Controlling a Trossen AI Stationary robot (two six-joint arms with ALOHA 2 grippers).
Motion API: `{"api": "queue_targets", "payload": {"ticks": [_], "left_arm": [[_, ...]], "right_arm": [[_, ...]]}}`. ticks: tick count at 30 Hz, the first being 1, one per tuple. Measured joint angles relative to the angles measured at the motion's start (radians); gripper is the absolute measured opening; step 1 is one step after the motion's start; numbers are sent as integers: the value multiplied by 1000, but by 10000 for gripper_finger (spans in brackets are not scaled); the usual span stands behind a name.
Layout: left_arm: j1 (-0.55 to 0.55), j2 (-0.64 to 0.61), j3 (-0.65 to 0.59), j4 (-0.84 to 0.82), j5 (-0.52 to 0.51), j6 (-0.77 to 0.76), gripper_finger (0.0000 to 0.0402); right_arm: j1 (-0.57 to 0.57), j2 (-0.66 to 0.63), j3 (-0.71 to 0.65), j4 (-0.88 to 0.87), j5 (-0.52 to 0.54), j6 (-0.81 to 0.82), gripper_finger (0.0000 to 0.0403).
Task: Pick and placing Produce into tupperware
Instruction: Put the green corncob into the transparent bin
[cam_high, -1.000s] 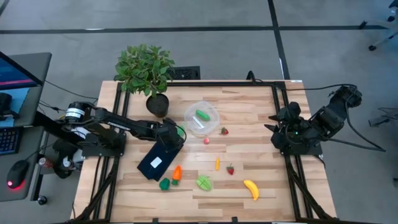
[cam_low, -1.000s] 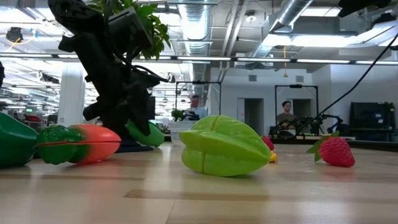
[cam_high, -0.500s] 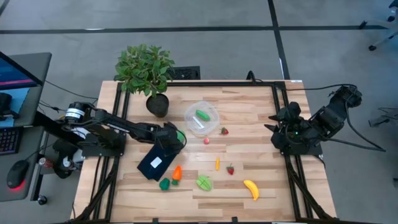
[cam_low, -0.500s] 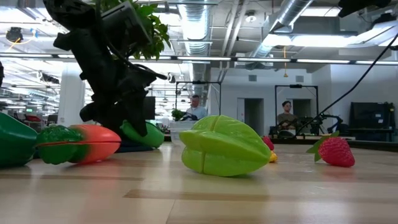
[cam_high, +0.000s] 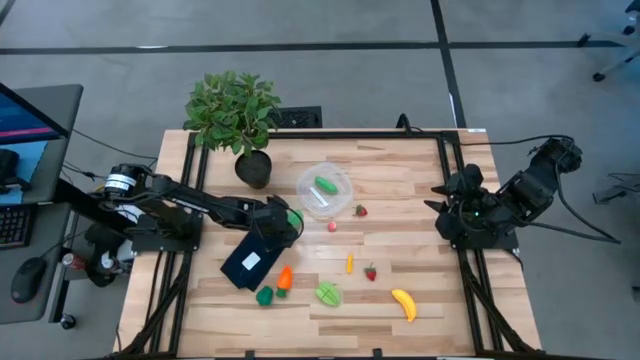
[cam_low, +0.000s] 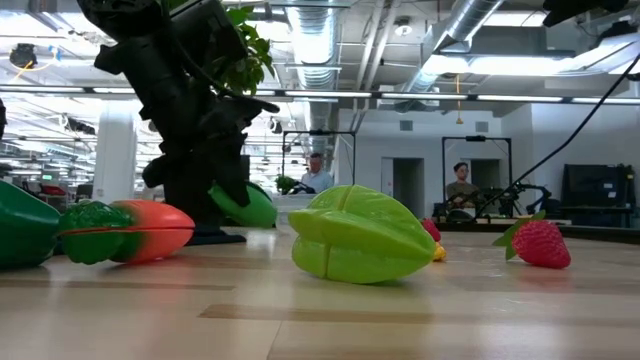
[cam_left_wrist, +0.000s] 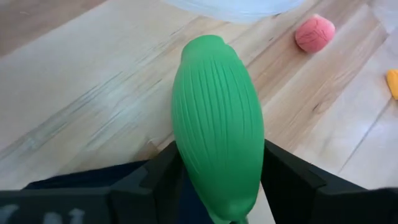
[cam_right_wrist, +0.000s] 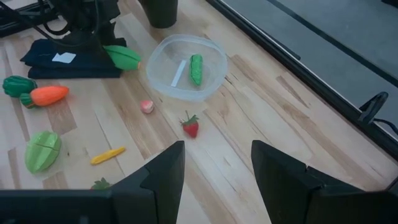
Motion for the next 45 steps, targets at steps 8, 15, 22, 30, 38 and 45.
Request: {"api": "queue_targets", "payload": {"ticks": [8, 15, 22, 30, 38, 45], "left_arm": [[-16, 0, 0, 0, 26, -4, 187], [-38, -48, 1, -1, 28, -14, 182], [-40, -183, 2, 2, -50, 2, 183], [-27, -288, 2, 6, -189, 72, 184], [-13, -289, 2, 72, -241, 106, 184], [-7, -274, 2, 142, -285, 148, 184]], "right_arm": [[0, 25, 0, 2, 0, 0, 177], [0, 51, -1, -1, -1, -1, 177], [0, 52, -1, 0, -1, -1, 177], [0, 52, -1, 4, -1, 0, 177], [0, 52, -1, 4, -1, 0, 177], [0, 52, -1, 4, -1, -1, 177]]}}
